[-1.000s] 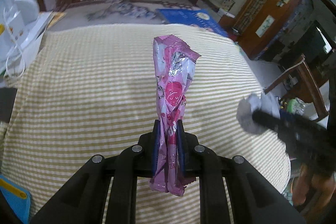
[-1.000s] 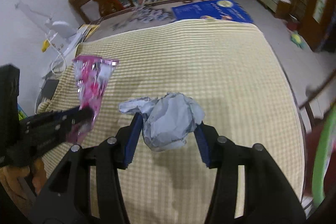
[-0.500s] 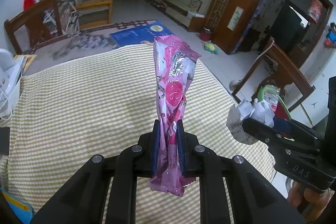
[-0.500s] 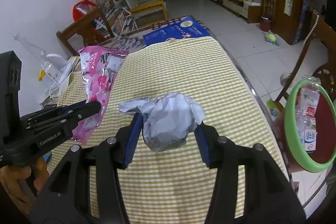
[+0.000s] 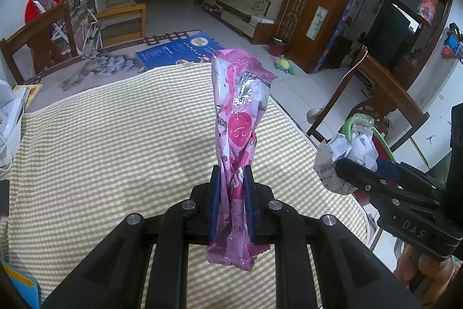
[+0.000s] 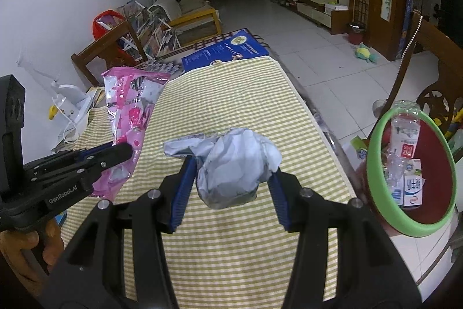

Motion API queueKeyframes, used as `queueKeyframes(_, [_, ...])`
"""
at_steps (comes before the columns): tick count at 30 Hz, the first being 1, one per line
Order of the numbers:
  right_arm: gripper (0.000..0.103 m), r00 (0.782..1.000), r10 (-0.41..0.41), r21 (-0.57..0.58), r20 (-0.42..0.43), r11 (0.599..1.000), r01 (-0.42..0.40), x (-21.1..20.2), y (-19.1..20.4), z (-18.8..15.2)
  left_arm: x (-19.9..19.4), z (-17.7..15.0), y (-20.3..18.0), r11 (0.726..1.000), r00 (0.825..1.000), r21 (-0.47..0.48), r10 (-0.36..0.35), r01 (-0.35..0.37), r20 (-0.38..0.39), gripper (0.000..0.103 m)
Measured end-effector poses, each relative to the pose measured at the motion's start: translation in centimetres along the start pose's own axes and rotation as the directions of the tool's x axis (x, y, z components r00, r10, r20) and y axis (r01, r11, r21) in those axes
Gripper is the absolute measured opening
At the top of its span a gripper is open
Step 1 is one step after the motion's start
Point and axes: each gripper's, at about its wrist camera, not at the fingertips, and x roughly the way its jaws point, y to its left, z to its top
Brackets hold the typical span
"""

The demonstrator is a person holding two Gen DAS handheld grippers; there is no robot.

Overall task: Collect trash
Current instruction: 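Lift the pink wrapper and white paper and carry both over the red bucket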

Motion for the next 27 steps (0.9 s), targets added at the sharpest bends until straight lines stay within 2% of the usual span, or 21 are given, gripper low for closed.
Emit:
queueKeyframes(14, [0.048, 1.0, -0.026, 0.032, 0.001, 0.999, 0.026, -0.9, -4.3, 0.0, 1.8, 0.6, -4.2, 0.999, 1.0, 0.027, -0.017, 0.018, -0.016, 0.013])
queueKeyframes(27, [0.048, 1.0, -0.021, 0.024, 0.004, 0.999, 0.02, -0.8, -7.8, 1.2, 3.0, 1.1, -6.9, 1.0, 1.0, 0.023, -0.004, 0.004, -0.012, 0.013])
